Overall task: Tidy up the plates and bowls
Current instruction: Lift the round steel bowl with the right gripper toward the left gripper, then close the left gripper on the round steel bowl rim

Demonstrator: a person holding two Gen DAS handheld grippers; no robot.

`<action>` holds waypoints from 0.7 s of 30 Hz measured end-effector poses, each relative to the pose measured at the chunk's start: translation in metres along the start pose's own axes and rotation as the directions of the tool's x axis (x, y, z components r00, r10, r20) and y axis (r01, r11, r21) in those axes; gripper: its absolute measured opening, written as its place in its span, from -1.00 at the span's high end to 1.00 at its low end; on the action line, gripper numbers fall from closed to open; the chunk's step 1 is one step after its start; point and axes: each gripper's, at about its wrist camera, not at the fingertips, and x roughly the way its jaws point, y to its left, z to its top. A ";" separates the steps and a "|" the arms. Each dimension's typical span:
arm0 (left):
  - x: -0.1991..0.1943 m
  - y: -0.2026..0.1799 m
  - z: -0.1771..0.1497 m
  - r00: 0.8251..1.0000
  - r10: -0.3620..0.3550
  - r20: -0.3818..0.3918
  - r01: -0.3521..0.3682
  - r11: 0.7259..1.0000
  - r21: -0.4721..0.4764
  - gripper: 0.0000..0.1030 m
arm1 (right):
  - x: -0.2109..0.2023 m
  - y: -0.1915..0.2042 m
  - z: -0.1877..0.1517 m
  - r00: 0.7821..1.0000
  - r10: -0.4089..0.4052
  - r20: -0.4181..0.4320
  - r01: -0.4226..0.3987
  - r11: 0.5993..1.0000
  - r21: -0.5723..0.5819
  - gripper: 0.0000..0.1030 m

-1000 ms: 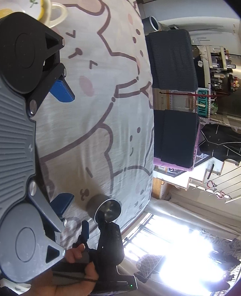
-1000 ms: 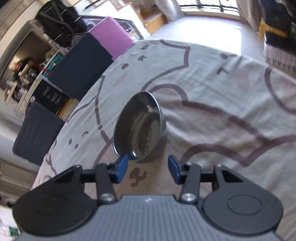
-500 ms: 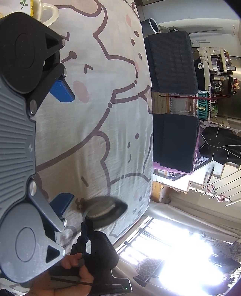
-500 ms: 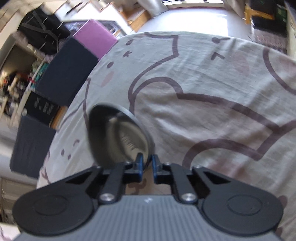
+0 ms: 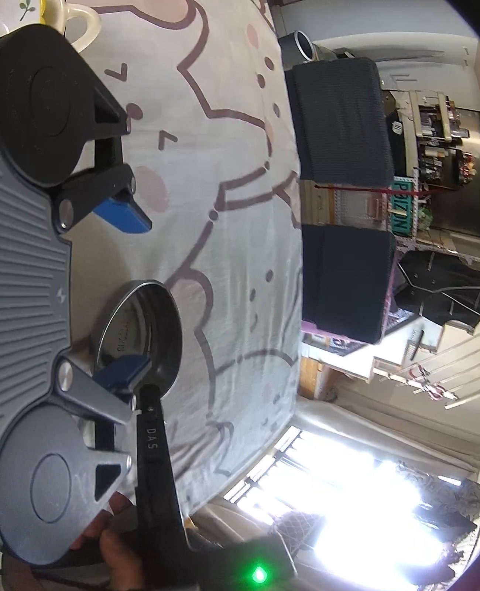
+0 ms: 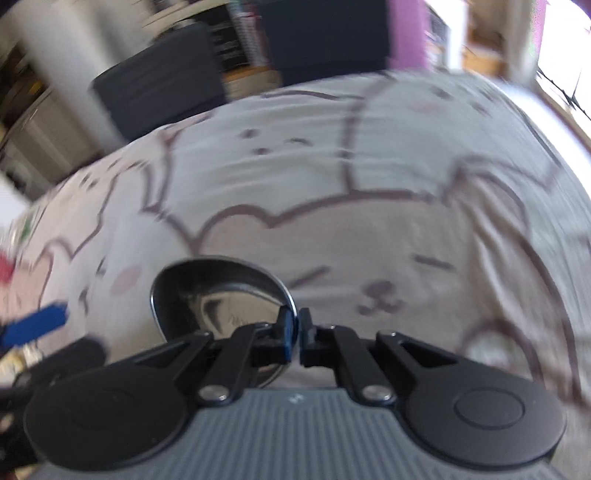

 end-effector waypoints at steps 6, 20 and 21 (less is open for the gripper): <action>0.017 0.014 0.004 1.000 0.009 -0.029 -0.009 1.000 0.006 -0.11 | 0.001 0.017 0.001 0.999 0.027 0.026 -0.028 0.999 0.020 0.60; 0.055 0.022 0.005 0.996 -0.005 -0.087 0.002 0.999 -0.038 0.40 | -0.002 -0.001 -0.015 1.000 0.024 0.010 -0.026 0.992 0.126 0.65; 0.055 0.023 0.005 0.996 -0.018 -0.088 0.013 0.999 -0.051 0.52 | -0.002 0.000 -0.015 1.000 0.024 0.016 -0.026 0.992 0.122 0.68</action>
